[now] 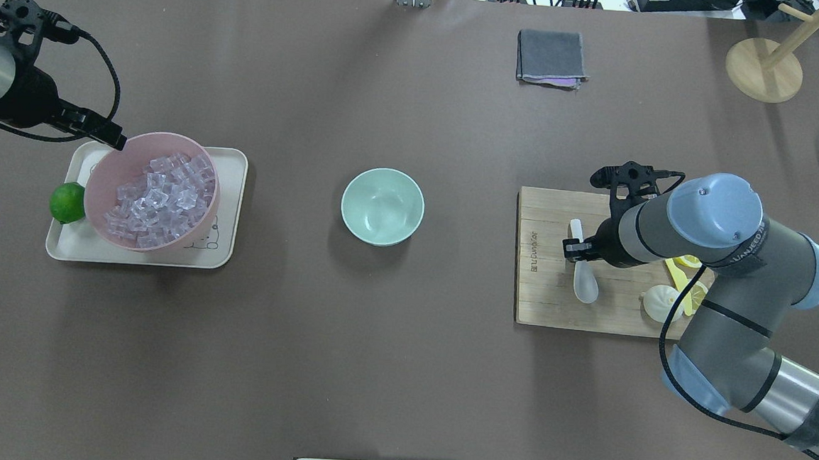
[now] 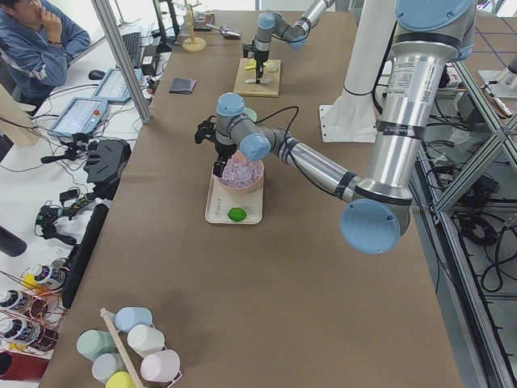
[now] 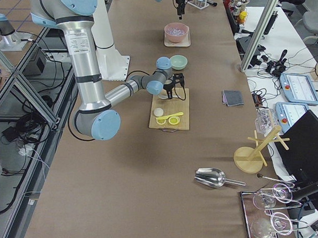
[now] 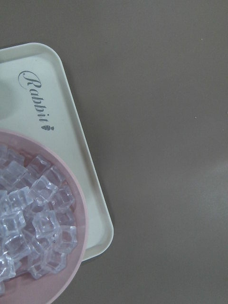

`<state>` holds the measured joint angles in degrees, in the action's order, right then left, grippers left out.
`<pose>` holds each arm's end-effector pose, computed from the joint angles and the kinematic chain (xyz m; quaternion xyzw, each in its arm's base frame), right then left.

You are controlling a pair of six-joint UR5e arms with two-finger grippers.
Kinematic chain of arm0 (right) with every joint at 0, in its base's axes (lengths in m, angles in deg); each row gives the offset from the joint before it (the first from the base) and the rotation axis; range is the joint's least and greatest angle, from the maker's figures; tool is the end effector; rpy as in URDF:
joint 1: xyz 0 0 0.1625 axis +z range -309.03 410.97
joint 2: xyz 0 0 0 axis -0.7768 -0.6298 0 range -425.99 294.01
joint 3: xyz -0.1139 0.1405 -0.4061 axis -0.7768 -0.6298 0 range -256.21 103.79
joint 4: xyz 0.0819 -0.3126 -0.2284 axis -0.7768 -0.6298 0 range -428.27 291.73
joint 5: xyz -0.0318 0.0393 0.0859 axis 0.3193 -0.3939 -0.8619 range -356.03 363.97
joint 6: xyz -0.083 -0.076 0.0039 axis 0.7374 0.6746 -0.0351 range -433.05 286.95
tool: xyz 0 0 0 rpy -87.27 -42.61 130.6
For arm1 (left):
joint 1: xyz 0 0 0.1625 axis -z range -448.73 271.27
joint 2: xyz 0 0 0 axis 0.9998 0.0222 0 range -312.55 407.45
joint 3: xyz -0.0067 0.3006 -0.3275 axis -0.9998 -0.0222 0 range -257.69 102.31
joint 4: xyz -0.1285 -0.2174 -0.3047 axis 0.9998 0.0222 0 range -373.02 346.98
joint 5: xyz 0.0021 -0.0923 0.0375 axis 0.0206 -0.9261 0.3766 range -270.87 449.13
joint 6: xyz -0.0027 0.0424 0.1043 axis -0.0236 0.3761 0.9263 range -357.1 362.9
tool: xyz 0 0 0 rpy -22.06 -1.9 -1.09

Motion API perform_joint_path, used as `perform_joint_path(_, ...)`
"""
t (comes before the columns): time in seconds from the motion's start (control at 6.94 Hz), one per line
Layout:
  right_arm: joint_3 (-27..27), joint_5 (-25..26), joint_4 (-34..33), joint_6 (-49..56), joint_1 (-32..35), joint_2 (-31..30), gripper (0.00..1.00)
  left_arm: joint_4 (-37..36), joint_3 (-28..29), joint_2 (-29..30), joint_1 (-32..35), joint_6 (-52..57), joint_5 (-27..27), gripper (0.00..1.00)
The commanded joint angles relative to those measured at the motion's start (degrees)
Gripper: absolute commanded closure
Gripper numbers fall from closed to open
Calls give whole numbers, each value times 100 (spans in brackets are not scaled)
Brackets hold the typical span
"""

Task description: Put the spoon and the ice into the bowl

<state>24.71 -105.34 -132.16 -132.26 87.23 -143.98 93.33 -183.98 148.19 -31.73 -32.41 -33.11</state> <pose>-0.4119 -0.4212 0.4466 0.0988 -0.4253 -0.0267 0.8993 0.2396 -0.5034 0.4308 0.1489 0.4128 0.0846 0.8946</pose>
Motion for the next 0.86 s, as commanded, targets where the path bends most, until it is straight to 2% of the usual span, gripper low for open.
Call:
perform_joint_path(0.0, 7, -3, -392, -168, 38, 491, 100, 9, -6, 42, -249, -196, 311, 3)
perform_joint_path(0.14, -2, 40, -717, -839, 30, 973, 100, 9, 2, 86, -425, -170, 566, 5)
perform_joint_path(0.29, -37, 67, -999, -1438, 13, 1404, 100, 26, -32, 78, -461, -152, 578, 7)
perform_joint_path(0.58, -692, 783, -1064, -2561, -293, 2283, 100, 26, -15, 86, -865, -134, 857, 14)
perform_joint_path(0.72, -992, 936, -1055, -2778, -391, 2583, 100, 26, -15, 86, -944, -134, 868, 17)
